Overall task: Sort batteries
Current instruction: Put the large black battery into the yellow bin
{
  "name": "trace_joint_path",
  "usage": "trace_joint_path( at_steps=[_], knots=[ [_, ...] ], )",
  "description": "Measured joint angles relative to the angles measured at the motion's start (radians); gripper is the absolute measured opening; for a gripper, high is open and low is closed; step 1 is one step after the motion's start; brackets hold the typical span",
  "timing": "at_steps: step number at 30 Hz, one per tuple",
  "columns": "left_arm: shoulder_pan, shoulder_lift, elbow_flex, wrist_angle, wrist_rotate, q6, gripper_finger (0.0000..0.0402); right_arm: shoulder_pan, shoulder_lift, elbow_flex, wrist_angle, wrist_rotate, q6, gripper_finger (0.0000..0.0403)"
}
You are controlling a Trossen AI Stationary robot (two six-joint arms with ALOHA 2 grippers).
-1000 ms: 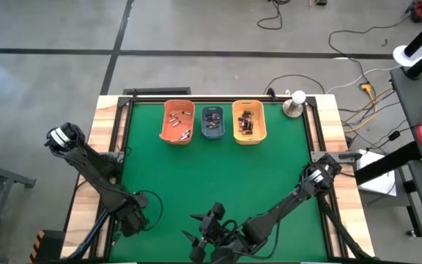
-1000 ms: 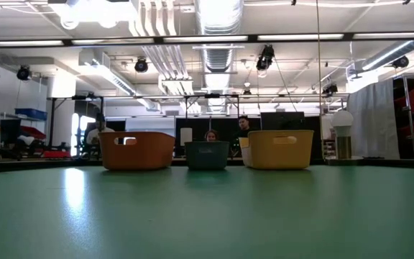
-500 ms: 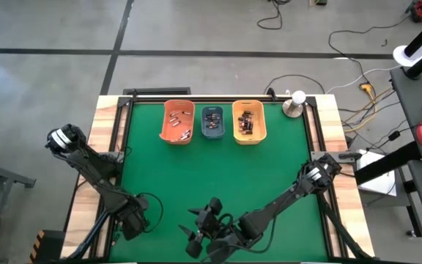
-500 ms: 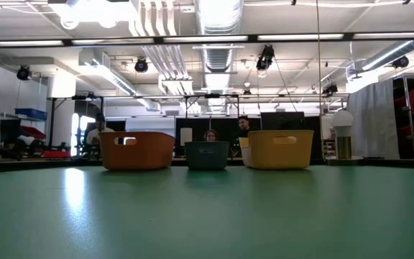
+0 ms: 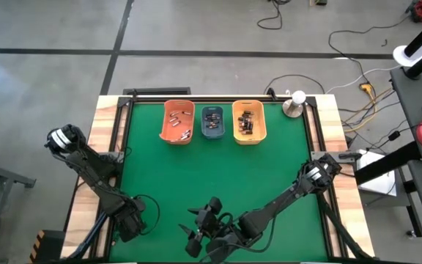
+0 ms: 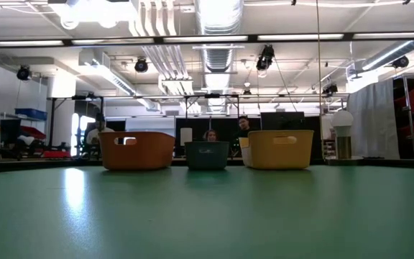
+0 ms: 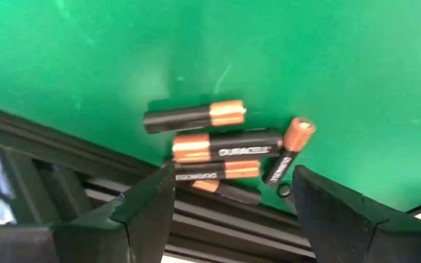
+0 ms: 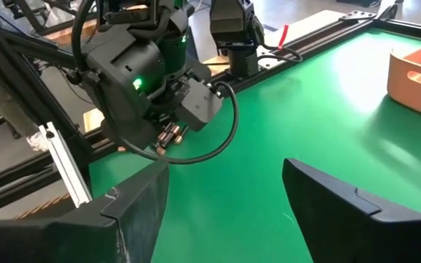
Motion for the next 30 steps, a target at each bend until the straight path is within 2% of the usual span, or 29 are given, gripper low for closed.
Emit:
trace_joint_path(
  at_steps=[13, 18, 30],
  knots=[
    [0.0, 0.007, -0.035, 0.037, -0.022, -0.024, 0.0249, -0.005, 0.0, 0.0, 0.001, -0.001, 0.001, 0.027],
    [0.0, 0.007, -0.066, 0.095, -0.022, -0.031, 0.0249, -0.006, 0.0, 0.0, 0.001, -0.001, 0.001, 0.0263],
    [0.0, 0.006, -0.07, 0.096, -0.053, -0.04, 0.024, -0.01, 0.0, 0.0, 0.001, -0.001, 0.0, 0.0254]
  ],
)
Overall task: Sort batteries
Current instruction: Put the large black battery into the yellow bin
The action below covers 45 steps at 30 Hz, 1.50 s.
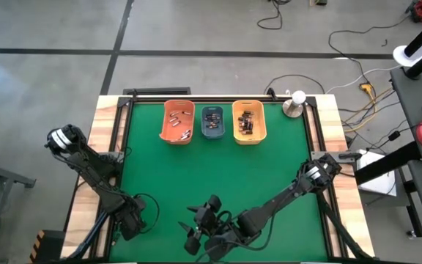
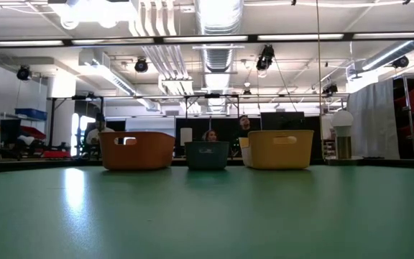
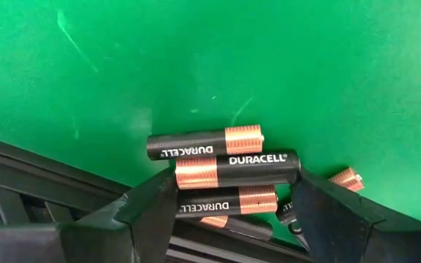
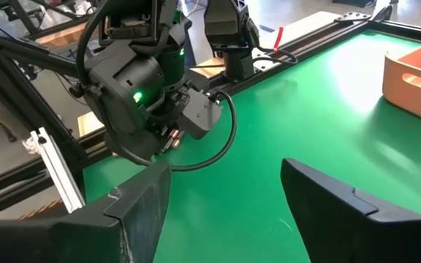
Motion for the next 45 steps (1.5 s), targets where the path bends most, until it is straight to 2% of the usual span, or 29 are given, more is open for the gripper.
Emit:
trace_joint_path(
  at_steps=[8, 14, 22, 35, 45],
  knots=[
    [0.0, 0.0, 0.003, -0.001, -0.013, -0.023, 0.0245, -0.004, 0.0, 0.0, 0.0, 0.0, 0.0, 0.0263],
    [0.0, 0.0, 0.005, -0.001, -0.026, -0.035, 0.0261, -0.004, 0.0, 0.0, 0.0, 0.0, 0.001, 0.0254],
    [0.0, 0.0, 0.005, -0.001, -0.032, -0.04, 0.0263, -0.006, 0.0, 0.0, 0.0, -0.022, 0.002, 0.0248],
    [0.001, 0.0, 0.007, -0.002, -0.048, -0.057, 0.0236, -0.006, 0.0, 0.0, 0.0, -0.023, 0.009, 0.0248],
    [0.002, -0.006, 0.007, -0.001, -0.069, -0.066, 0.0258, -0.006, 0.0, 0.0, 0.0, -0.023, 0.01, 0.0251]
  ],
)
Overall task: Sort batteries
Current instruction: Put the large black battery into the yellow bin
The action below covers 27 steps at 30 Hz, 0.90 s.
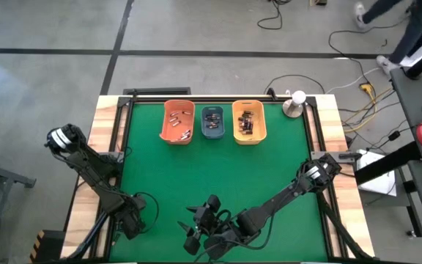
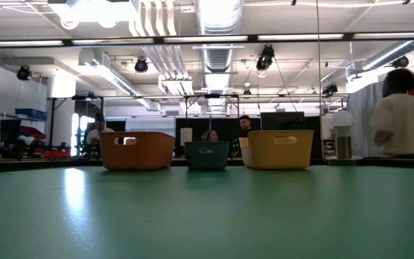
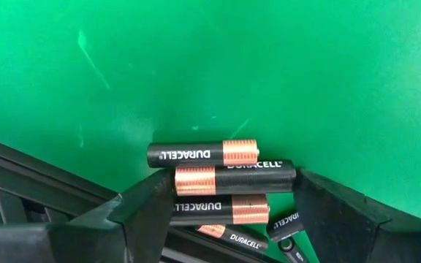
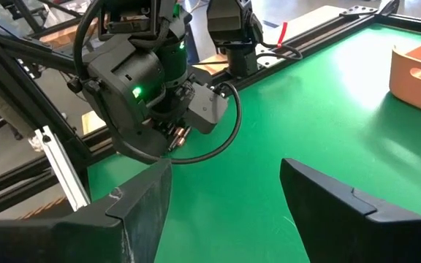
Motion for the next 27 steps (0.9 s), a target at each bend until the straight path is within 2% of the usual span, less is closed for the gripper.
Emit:
trace_joint_path(
  at_steps=[8, 16, 21, 27],
  knots=[
    [0.0, 0.0, 0.001, 0.0, -0.009, -0.004, 0.0257, 0.0, 0.0, 0.0, 0.0, 0.0, 0.0, 0.0253],
    [0.0, -0.001, 0.001, -0.002, -0.015, -0.004, 0.0213, 0.0, 0.0, 0.0, 0.0, -0.001, 0.0, 0.0242],
    [0.0, -0.003, 0.005, -0.005, -0.016, 0.003, 0.0209, 0.0, 0.0, 0.0, 0.0, -0.001, 0.0, 0.0248],
    [0.003, -0.003, 0.076, -0.025, -0.084, 0.036, 0.0212, 0.0, 0.0, 0.0, 0.0, -0.001, 0.0, 0.0254]
  ],
)
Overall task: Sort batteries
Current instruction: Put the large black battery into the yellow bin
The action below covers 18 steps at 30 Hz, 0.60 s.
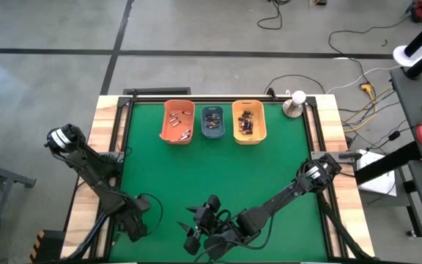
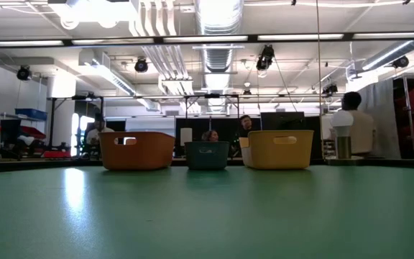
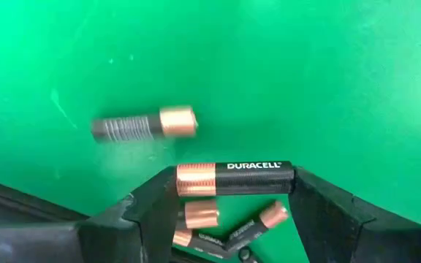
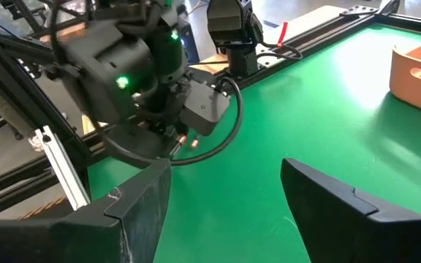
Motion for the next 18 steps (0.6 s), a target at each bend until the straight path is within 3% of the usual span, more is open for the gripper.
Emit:
trace_joint_path(
  at_steps=[13, 18],
  knots=[
    [0.05, -0.002, 0.276, -0.156, -0.262, 0.21, 0.0211, 0.01, -0.052, -0.001, -0.025, 0.0, -0.076, 0.0246],
    [0.133, -0.002, 0.409, -0.286, -0.372, 0.367, 0.0211, 0.025, -0.137, -0.001, -0.17, 0.0, -0.058, 0.0253]
  ],
)
